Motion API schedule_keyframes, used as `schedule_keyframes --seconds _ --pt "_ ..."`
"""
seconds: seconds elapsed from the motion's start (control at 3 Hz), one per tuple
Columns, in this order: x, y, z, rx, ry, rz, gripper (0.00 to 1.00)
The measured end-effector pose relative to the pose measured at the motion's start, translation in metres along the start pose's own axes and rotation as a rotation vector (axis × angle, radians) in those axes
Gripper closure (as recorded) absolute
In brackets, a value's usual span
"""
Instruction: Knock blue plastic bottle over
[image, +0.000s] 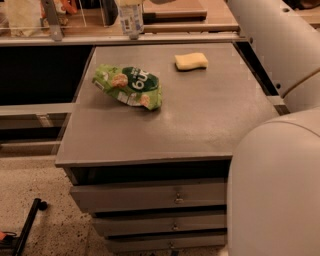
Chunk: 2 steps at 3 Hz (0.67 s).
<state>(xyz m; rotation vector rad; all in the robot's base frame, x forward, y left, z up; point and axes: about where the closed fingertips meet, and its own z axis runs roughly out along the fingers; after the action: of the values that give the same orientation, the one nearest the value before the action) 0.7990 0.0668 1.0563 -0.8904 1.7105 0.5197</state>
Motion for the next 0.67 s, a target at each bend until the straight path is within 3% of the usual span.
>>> schedule_keyframes --seconds 0.67 --pt "0.02 0.045 -0.092 0.039 0.064 0.091 1.0"
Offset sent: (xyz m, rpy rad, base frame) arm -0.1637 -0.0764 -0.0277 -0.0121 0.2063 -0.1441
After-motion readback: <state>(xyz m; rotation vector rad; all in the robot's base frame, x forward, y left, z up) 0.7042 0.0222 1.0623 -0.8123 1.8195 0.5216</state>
